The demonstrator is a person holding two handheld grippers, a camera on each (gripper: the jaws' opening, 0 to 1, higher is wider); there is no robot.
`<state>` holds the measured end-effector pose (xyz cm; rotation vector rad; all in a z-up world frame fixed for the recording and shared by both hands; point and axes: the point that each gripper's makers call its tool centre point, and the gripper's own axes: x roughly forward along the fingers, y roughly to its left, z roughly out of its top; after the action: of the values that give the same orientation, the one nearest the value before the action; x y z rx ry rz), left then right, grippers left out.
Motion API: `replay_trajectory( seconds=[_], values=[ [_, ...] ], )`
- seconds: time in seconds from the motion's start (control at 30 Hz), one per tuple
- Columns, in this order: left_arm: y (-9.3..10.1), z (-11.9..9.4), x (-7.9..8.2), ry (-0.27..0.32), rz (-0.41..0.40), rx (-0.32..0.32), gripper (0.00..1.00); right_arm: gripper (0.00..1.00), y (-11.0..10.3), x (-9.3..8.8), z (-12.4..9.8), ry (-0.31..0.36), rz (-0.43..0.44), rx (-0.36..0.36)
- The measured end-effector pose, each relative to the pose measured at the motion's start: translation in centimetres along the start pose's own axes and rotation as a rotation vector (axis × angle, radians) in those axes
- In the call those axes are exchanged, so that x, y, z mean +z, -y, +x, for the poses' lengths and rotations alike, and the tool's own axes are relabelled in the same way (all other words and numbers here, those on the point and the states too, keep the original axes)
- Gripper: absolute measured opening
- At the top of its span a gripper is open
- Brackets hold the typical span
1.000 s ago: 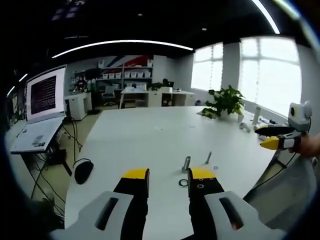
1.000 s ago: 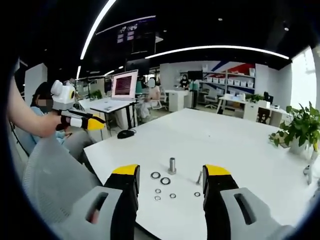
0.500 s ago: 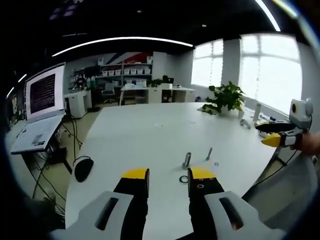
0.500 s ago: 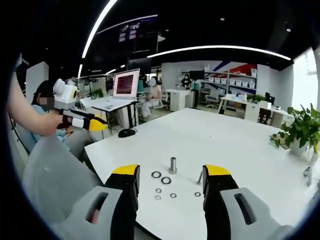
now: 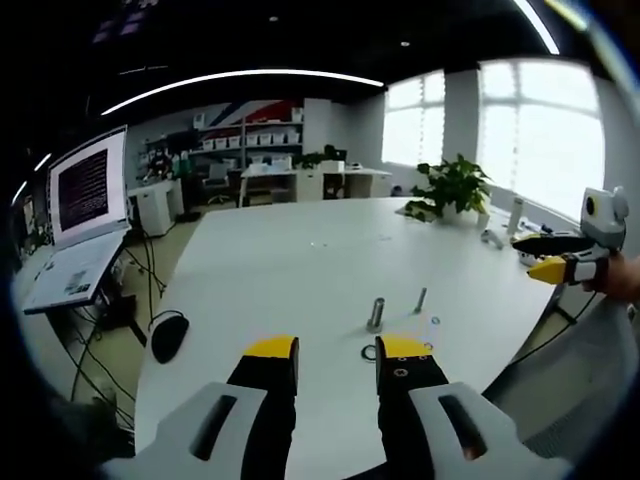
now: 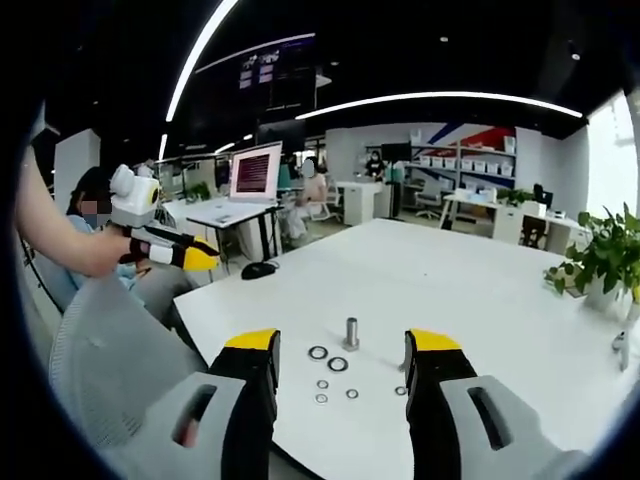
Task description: Place the washer onto the threaded stud by aligning its center hole with the stud, sliding it down to the base, and recovering from edge contact or off-axis alignment until the washer reaches the visible bottom stop.
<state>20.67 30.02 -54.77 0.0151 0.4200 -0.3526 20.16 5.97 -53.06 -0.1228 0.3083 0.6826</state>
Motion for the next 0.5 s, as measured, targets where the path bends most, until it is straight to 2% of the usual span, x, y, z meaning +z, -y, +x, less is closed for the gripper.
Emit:
replay_trajectory(
  seconds=[0.13,0.5],
  values=[
    [-0.50,0.06,-0.07,0.000,0.003,0.007,0.29,0.53,0.06,0.00,0.01,0.000,0.006,0.001],
    [-0.15,-0.02,-0.11,-0.006,0.010,0.000,0.29,0.53,0.12,-0.14,-0.03,-0.004,0.009,-0.005]
  ],
)
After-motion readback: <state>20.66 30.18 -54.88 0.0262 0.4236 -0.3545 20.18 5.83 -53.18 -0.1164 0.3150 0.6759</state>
